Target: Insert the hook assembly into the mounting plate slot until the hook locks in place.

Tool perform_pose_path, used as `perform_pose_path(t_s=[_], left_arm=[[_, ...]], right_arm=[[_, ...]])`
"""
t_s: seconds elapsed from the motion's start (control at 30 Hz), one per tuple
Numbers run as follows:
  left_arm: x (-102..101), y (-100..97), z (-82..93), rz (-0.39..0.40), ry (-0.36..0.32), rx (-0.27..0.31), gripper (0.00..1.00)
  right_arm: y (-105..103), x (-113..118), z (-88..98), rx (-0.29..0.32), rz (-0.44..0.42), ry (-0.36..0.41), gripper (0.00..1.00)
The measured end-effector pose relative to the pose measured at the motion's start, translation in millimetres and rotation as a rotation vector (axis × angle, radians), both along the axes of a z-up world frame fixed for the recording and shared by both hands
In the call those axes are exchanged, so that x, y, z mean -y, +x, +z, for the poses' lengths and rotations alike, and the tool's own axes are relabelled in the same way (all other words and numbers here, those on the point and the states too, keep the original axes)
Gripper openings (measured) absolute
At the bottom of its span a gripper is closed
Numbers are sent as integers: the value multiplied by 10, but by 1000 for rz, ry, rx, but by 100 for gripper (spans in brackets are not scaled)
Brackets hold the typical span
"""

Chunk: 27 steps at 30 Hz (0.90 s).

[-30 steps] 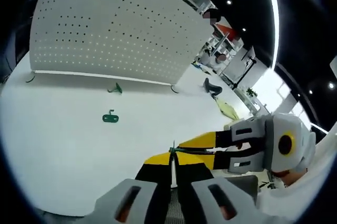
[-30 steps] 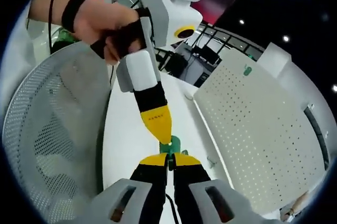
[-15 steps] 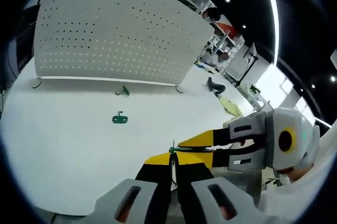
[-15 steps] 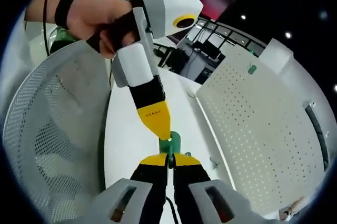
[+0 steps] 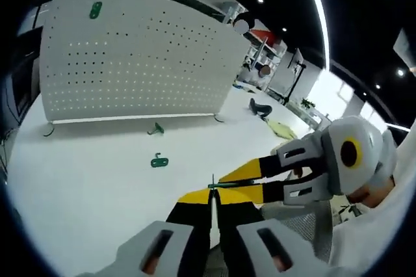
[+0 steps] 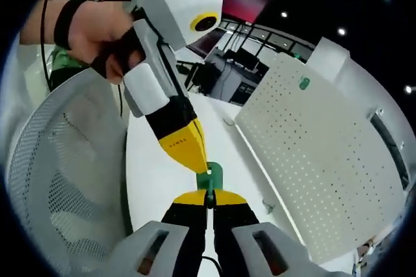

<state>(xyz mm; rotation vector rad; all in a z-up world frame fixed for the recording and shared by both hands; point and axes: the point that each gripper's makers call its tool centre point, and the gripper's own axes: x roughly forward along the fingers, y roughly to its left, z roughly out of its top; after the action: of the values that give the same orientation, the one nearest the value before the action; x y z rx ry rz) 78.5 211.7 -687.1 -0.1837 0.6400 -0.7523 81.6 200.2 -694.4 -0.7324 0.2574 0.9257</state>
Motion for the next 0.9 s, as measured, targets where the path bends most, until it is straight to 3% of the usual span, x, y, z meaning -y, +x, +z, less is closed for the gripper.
perform_pose_path(t_s=[0.27, 0.47, 0.9], left_arm=[[-233, 59, 65, 9, -39, 43, 7], [-393, 128, 119, 13, -28, 100, 15], [-617, 252, 266, 5, -43, 243, 24]], right_arm=[[59, -181, 43, -1, -34, 29, 1], [158, -280, 122, -5, -83, 80, 1], [487, -268, 357, -14, -232, 224, 1]])
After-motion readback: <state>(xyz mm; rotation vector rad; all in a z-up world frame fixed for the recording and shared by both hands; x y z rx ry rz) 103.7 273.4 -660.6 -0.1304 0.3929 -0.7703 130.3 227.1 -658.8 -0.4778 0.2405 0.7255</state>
